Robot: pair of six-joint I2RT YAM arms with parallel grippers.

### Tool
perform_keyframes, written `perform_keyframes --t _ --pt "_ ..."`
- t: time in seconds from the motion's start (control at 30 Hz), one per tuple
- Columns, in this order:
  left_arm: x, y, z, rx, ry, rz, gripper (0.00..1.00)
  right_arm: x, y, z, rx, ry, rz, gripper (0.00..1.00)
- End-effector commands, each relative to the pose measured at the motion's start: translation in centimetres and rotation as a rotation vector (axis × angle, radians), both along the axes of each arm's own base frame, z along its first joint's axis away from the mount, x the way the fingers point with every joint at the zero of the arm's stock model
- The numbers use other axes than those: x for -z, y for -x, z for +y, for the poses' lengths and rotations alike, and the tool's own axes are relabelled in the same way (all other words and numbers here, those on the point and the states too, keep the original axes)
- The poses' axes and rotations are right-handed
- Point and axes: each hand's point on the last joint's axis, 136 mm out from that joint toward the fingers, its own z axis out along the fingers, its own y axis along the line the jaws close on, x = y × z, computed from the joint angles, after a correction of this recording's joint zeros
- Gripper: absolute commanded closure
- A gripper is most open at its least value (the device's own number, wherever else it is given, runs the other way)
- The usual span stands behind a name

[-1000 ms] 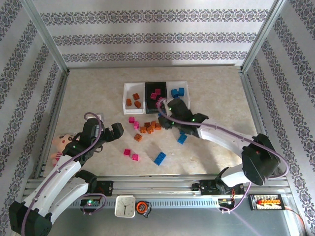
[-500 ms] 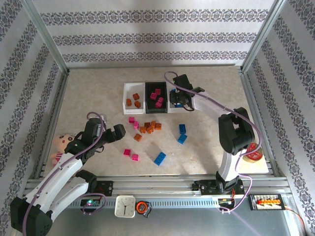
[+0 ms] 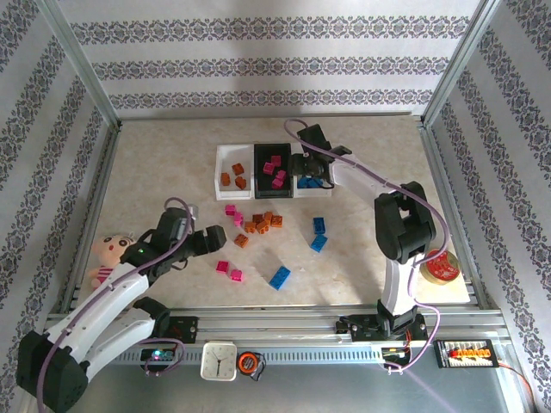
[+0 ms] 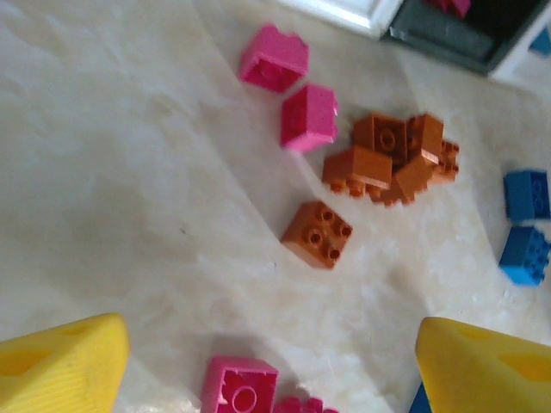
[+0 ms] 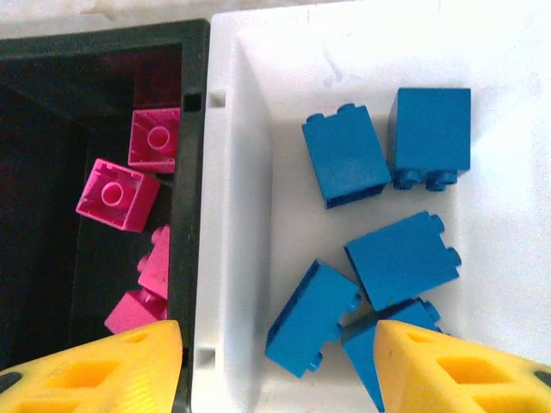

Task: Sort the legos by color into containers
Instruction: Place the lego in the container, then pick up the lego from the middle-left of the table.

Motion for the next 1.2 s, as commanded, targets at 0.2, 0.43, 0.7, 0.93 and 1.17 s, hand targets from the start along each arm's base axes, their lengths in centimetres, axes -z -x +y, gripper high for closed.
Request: perform_keyframes --t 0.2,0.43,0.7,0.93,1.17 --pt "5.6 4.5 -3.5 0.174 -0.101 0.158 0.27 -0.8 4.1 0.5 -0.033 -0.044 -0.021 0.39" --pt "7.5 4.8 -3.2 0.162 -0.183 0.191 0.31 -0.4 5.5 -0.1 -0.036 -0.050 -0.019 0.39" --pt "6.6 2.9 -3.2 0.107 -0.181 0.140 0.38 -1.1 6.2 -0.6 -0.044 -0.038 -0.044 0.39" --pt "9.1 3.4 -2.2 0.118 -0.274 0.220 0.45 -1.1 6.8 -1.1 -0.041 -0.030 -0.050 0.39" --pt "8.7 3.1 -2.5 0.113 -0.248 0.199 0.64 -1.2 7.3 -1.8 -0.029 -0.021 -0.055 0.39"
